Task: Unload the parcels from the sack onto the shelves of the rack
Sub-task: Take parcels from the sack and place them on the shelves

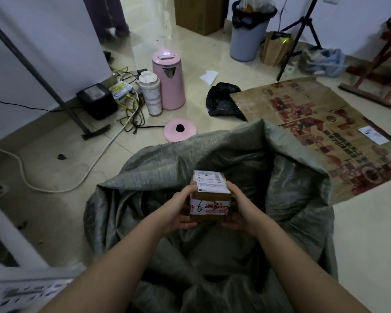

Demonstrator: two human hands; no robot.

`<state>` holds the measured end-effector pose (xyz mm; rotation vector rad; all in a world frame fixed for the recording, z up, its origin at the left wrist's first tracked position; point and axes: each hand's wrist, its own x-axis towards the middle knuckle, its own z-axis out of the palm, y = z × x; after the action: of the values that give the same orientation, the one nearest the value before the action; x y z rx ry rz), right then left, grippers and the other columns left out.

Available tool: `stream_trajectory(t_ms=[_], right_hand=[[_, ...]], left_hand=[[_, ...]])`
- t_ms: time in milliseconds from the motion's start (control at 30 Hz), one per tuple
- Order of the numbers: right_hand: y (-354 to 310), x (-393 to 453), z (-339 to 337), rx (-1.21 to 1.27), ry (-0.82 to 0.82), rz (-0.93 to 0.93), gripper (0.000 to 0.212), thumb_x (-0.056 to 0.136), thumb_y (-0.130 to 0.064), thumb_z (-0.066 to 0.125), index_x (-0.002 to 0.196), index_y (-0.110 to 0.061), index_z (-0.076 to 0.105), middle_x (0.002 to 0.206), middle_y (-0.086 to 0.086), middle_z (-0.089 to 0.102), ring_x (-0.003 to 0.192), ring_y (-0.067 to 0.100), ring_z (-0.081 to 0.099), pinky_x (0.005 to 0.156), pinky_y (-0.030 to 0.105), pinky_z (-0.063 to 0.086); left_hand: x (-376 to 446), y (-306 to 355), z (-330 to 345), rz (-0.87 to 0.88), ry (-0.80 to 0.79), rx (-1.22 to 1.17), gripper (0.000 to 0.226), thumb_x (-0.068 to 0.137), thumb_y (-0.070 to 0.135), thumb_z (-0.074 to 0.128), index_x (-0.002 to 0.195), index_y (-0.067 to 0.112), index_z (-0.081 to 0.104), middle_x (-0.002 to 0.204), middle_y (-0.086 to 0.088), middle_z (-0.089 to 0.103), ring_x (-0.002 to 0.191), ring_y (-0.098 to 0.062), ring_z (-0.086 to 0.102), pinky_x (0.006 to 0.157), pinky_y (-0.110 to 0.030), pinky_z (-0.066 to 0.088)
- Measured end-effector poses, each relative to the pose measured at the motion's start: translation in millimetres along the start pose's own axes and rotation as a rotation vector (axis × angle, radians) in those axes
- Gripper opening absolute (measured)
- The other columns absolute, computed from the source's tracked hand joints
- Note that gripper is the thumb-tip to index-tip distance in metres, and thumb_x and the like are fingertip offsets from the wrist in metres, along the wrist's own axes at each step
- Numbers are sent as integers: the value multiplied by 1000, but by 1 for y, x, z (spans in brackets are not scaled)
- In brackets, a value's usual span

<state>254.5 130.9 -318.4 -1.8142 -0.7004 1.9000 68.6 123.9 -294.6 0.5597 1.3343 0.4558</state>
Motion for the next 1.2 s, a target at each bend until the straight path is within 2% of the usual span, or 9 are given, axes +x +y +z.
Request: stream_trajectory(t_ms=[100,267,500,633,733,833,933,1133,1200], right_hand=[[-18,-35,15,26,0,44,53,90,-65,38,113,-26,67,101,3,72,98,21,64,78,32,48],[-82,-133,32,160,-17,133,45,100,-49,33,100,-20,67,71,1,74,60,13,70,52,21,50],[-170,-294,64,84,5,153,56,91,-63,45,115,-19,69,102,12,74,95,29,70,86,40,56],[-200,-368,81,78,11,165,78,66,-78,55,116,-19,70,104,15,73,98,33,70,94,50,53],[-239,-443,103,33,-21,188,58,90,-59,49,119,-12,66,102,20,72,95,34,69,83,43,56],[-250,-481,112,-92,-87,191,52,97,-51,43,119,-9,65,94,17,71,81,28,67,62,29,51],[-254,-519,121,-158,-155,167,52,98,-50,41,120,-8,63,92,16,70,76,25,66,56,24,47],[-238,-577,151,-351,-229,199,57,96,-57,41,112,-9,67,99,15,72,94,28,65,84,35,50],[-228,-588,168,-398,-311,204,57,96,-55,41,114,-7,68,99,16,73,91,28,68,72,30,52]], left_hand=[[-43,20,7,-65,76,-80,49,83,58,55,114,21,62,105,-6,70,98,-23,65,72,-31,48],[-145,82,29,-164,182,-155,48,80,61,54,106,22,66,96,-3,72,87,-20,65,72,-28,48],[-335,185,43,-276,203,-209,40,87,56,53,83,19,67,67,-1,70,76,-19,63,62,-27,46],[-432,223,47,-301,238,-260,47,86,57,54,98,15,69,78,-4,71,80,-19,62,61,-25,49],[-495,244,52,-256,238,-314,41,94,50,47,91,13,65,51,-1,67,68,-17,58,47,-21,46],[-537,241,54,-223,295,-366,45,93,51,49,98,10,68,51,-3,67,71,-18,59,57,-25,48],[-579,230,59,-205,370,-459,43,94,48,49,79,10,63,45,-2,64,68,-17,57,58,-24,46],[-645,187,57,-232,456,-588,51,82,59,60,94,10,66,89,-11,68,84,-22,63,53,-23,52],[-668,169,50,-221,499,-659,50,83,58,61,95,10,64,92,-11,66,81,-21,62,42,-18,47]])
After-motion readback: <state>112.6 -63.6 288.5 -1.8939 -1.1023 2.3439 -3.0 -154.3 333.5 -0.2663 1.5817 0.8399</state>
